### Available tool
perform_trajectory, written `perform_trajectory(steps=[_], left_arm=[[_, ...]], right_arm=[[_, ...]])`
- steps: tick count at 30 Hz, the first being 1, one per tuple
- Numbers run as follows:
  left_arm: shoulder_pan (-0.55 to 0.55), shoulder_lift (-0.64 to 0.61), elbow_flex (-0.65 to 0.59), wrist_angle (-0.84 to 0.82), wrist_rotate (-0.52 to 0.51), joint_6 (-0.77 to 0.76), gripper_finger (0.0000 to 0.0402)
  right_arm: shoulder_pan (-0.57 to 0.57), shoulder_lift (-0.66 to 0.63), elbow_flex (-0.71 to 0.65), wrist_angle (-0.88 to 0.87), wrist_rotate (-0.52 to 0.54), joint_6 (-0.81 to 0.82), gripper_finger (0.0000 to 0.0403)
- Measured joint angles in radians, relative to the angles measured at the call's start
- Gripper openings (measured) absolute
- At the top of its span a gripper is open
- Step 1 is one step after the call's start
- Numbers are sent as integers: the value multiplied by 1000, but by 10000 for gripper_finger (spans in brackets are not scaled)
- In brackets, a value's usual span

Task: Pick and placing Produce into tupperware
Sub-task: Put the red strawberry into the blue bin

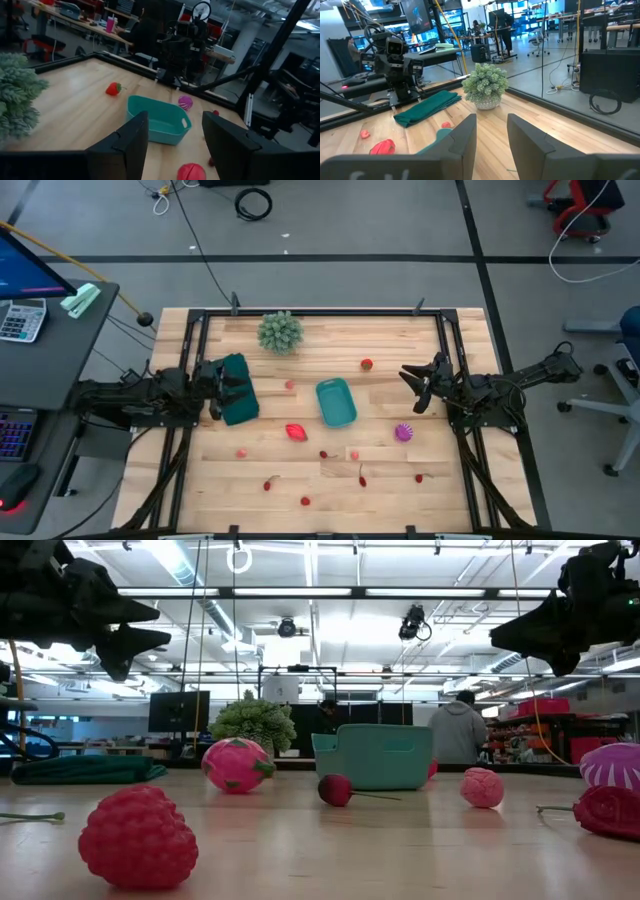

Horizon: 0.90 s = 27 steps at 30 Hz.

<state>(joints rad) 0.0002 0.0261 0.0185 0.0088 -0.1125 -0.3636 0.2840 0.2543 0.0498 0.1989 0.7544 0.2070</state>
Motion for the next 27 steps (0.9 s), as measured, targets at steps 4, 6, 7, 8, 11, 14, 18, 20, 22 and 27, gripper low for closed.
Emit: perform_trajectory(steps=[4,6,7,8,11,14,18,20,22,27], left_arm=[[0,0,0,-14,62,13,190],[0,1,0,-15,72,8,187],[0,2,0,-16,73,-8,186],[0,2,0,-16,75,-38,186],[0,2,0,-17,75,-98,187],[0,2,-1,-17,75,-97,189],[0,2,-1,-16,75,-97,187],[0,2,-2,-8,74,-99,185],[0,2,-5,18,74,-129,184],[0,2,-8,75,66,-182,188]], right_arm=[[0,0,0,0,0,0,117],[0,0,0,0,0,0,117],[0,0,0,0,0,0,117],[0,0,0,0,0,0,117],[0,0,0,0,0,0,117],[0,0,0,0,0,0,117],[0,0,0,0,0,0,117],[0,0,0,0,0,0,117],[0,0,0,0,0,0,117],[0,0,0,0,0,0,117]])
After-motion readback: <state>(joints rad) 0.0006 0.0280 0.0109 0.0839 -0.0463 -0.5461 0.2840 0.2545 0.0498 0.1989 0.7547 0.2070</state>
